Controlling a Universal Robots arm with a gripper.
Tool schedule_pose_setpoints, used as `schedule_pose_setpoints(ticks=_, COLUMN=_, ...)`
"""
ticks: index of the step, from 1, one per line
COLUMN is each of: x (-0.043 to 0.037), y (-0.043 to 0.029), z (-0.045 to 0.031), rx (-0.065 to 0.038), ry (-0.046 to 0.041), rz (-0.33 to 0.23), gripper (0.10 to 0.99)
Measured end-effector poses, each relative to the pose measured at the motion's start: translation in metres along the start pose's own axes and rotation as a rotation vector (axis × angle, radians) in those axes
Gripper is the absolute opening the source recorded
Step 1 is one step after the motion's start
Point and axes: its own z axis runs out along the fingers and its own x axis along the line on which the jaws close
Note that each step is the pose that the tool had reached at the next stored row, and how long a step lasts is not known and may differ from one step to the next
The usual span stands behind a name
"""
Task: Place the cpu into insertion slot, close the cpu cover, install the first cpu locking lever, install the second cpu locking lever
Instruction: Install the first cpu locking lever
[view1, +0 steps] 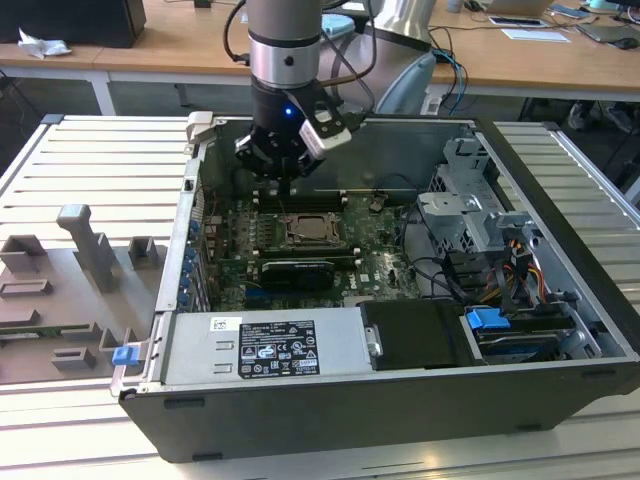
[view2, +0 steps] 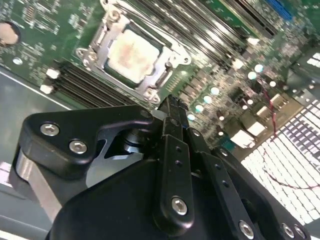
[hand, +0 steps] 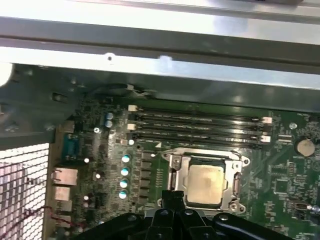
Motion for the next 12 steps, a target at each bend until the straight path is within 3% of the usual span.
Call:
schedule_pose_setpoints(ticks=7, x=0.0206, y=0.0045, z=0.0001, rx=-0.001, ry=-0.0001, rz=0.0, gripper=0.106)
schedule_pose_setpoints(ticks=12, x=0.0233, y=0.0165, z=0.0041, rx=-0.001, ry=-0.0002, rz=0.0, gripper=0.106)
